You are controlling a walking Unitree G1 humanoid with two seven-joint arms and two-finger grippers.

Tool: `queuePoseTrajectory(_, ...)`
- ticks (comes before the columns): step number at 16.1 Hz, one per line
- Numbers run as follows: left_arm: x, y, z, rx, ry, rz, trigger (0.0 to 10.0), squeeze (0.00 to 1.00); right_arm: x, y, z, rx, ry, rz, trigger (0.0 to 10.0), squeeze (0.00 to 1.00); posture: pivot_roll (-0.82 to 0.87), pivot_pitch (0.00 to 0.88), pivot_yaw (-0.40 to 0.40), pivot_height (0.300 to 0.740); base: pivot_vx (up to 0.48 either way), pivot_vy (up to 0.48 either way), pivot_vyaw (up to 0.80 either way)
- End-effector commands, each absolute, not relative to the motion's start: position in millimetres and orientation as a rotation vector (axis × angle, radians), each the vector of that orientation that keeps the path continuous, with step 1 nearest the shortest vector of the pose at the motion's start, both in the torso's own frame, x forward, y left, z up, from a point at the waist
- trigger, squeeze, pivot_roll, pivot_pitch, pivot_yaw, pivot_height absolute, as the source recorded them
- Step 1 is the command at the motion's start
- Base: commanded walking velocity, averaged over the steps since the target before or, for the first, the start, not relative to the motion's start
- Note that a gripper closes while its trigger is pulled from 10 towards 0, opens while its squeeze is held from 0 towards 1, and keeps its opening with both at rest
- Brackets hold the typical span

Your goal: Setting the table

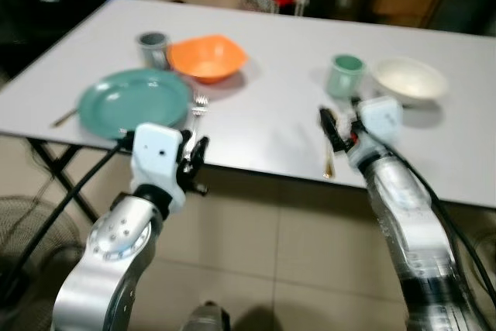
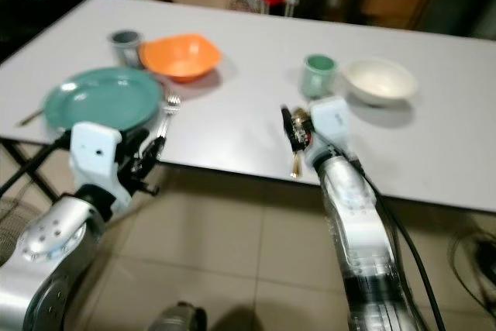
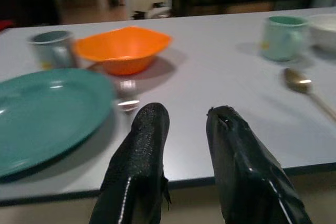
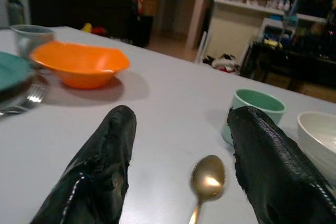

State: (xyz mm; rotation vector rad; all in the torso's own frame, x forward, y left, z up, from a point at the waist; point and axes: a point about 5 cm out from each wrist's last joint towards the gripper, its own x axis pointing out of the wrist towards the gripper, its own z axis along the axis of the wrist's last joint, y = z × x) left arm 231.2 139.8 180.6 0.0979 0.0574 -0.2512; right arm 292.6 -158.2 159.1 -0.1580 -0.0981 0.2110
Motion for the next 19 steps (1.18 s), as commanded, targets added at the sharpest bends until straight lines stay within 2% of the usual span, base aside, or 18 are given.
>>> queuePoseTrajectory(1,229,145,183,0.107,0.042,-0.213,10.0,0.00,275,-159,170,-0.156,-0.134,0.206,10.0,1.00,0.13,0.000,0.032,0.740,0.000,0.000,0.80)
queuePoseTrajectory(2,225,148,180,0.109,0.055,-0.194,10.0,0.00,251,-157,167,-0.112,-0.104,0.205,10.0,1.00,0.12,0.000,0.035,0.740,0.000,0.000,0.80)
queuePoseTrajectory(6,220,151,166,0.188,0.095,-0.163,10.0,0.00,217,-151,166,0.030,-0.029,0.197,10.0,1.00,0.09,0.000,0.054,0.740,0.000,0.000,0.80)
queuePoseTrajectory(10,226,152,166,0.155,0.085,-0.189,10.0,0.00,220,-152,163,0.014,-0.004,0.169,10.0,1.00,0.09,0.000,0.057,0.740,0.000,0.000,0.80)
queuePoseTrajectory(19,224,149,163,0.149,0.075,-0.199,10.0,0.00,219,-139,163,0.059,0.072,0.279,10.0,1.00,0.13,0.000,0.032,0.740,0.000,0.000,0.80)
